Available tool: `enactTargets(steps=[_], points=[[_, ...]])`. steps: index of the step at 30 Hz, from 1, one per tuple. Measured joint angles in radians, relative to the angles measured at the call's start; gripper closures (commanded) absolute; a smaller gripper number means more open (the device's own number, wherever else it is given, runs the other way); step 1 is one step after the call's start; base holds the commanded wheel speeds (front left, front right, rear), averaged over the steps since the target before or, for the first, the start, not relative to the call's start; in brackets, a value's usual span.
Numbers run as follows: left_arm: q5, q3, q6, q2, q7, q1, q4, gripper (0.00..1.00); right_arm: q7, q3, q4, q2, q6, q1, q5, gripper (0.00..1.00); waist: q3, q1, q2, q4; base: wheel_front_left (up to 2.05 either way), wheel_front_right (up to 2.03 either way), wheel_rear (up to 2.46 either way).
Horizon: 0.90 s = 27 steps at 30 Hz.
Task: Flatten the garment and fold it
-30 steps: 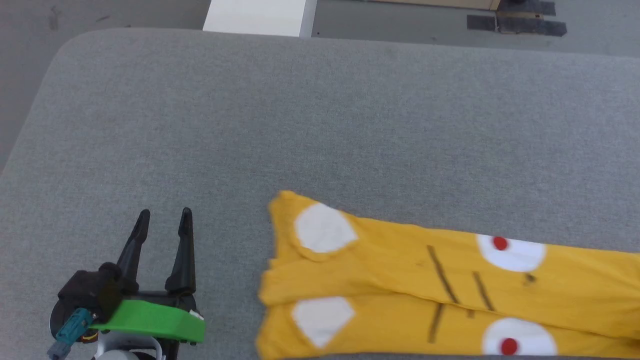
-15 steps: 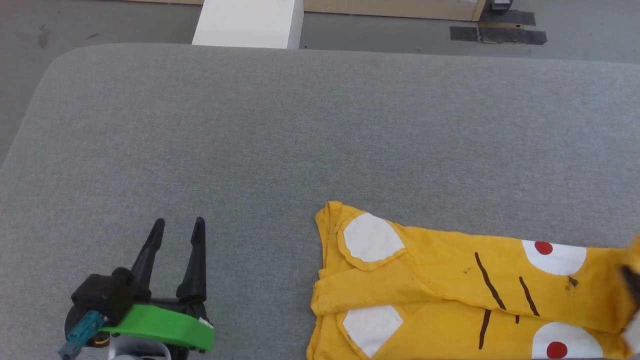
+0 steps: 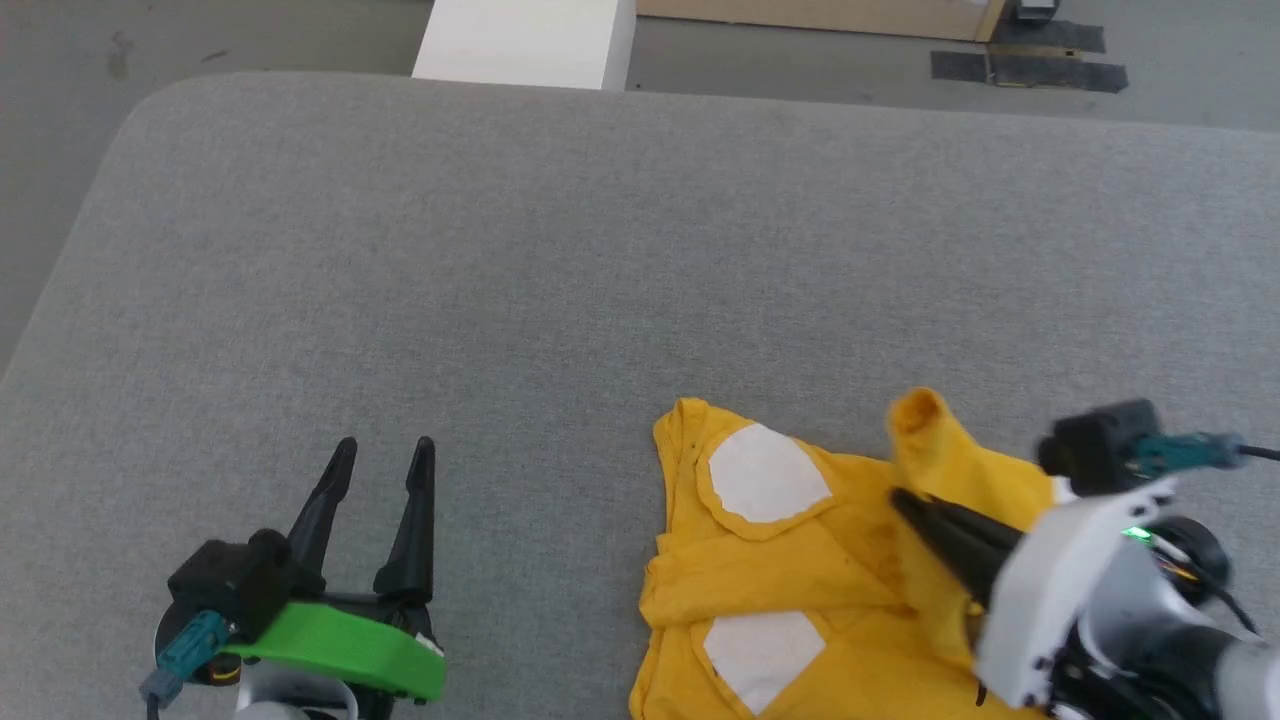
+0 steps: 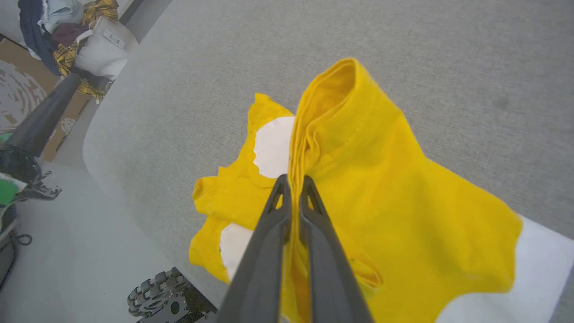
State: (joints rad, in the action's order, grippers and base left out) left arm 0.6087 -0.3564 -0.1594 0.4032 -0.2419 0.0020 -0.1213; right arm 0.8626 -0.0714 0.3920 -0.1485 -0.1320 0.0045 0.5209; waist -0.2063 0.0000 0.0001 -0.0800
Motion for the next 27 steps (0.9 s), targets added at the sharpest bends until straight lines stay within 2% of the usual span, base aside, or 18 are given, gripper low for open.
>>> enactTargets(steps=[7,16,17,18,22,27], points=[[0.000,-0.012,0.013,-0.024,-0.001,-0.034,0.019,0.00,-0.015,-0.184,-0.080,0.027,0.000,-0.133,-0.010,1.00,-0.033,0.0000,0.0000,-0.034,0.00,0.00,0.00],[0.000,-0.019,0.026,-0.052,-0.007,-0.067,0.050,0.00,-0.102,-0.269,-0.352,0.060,0.000,-0.232,-0.113,1.00,-0.066,0.0000,0.0000,-0.074,0.00,0.00,0.00],[0.000,-0.020,0.027,-0.055,-0.007,-0.067,0.054,0.00,-0.120,-0.274,-0.383,0.068,0.000,-0.238,-0.137,0.55,-0.067,0.0000,-0.0001,-0.077,0.00,0.00,0.00],[0.000,-0.022,0.028,-0.057,-0.007,-0.069,0.058,0.00,-0.135,-0.286,-0.410,0.071,0.000,-0.246,-0.160,0.00,-0.068,0.0000,0.0000,-0.080,0.00,0.00,0.00],[0.000,-0.024,0.028,-0.059,-0.007,-0.070,0.071,0.00,-0.187,-0.301,-0.464,0.082,0.000,-0.269,-0.174,0.00,-0.060,0.0000,0.0000,-0.080,0.00,0.00,0.00],[0.002,-0.022,0.028,-0.057,-0.006,-0.066,0.072,0.00,-0.220,-0.254,-0.420,0.091,0.000,-0.277,-0.151,0.00,-0.044,0.0000,0.0000,-0.059,0.00,0.00,0.00]])
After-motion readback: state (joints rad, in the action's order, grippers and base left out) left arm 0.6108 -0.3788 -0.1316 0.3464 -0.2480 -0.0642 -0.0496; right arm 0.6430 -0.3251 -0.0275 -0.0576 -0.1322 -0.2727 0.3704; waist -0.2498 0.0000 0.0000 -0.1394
